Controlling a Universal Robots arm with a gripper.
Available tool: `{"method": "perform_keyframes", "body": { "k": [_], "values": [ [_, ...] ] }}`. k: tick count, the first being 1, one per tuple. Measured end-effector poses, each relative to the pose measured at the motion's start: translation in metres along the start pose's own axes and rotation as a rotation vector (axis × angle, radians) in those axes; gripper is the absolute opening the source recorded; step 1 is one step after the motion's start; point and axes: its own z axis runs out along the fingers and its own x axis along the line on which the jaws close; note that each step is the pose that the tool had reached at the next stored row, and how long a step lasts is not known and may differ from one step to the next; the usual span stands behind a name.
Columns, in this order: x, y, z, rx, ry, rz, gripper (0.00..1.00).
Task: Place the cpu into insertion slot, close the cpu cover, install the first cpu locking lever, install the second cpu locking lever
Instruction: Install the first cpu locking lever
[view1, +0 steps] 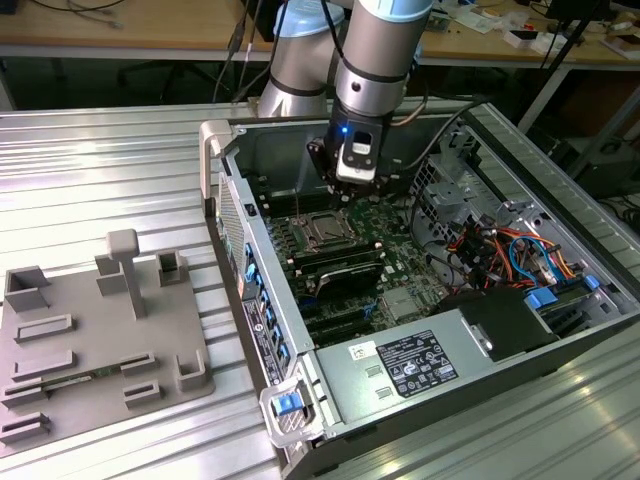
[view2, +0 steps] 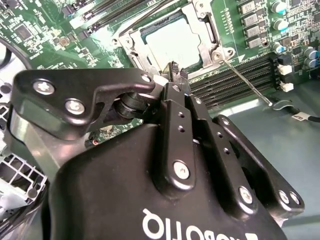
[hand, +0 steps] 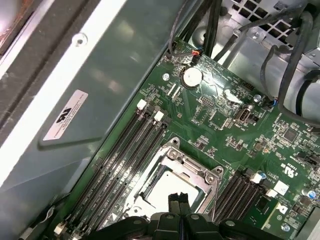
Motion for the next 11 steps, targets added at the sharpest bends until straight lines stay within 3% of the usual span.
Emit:
{"method": "perform_keyframes", "body": {
  "k": [2, 5, 9, 11],
  "values": [
    [0.0, 0.0001, -0.0001, -0.0007, 0.0002, -0.01, 0.11],
    [0.0, 0.0, -0.0003, -0.002, 0.0009, -0.058, 0.11],
    [0.0, 0.0, -0.0003, -0.007, 0.0035, -0.191, 0.11],
    [0.0007, -0.0011, -0.0003, -0.008, 0.004, -0.216, 0.11]
  ]
}}
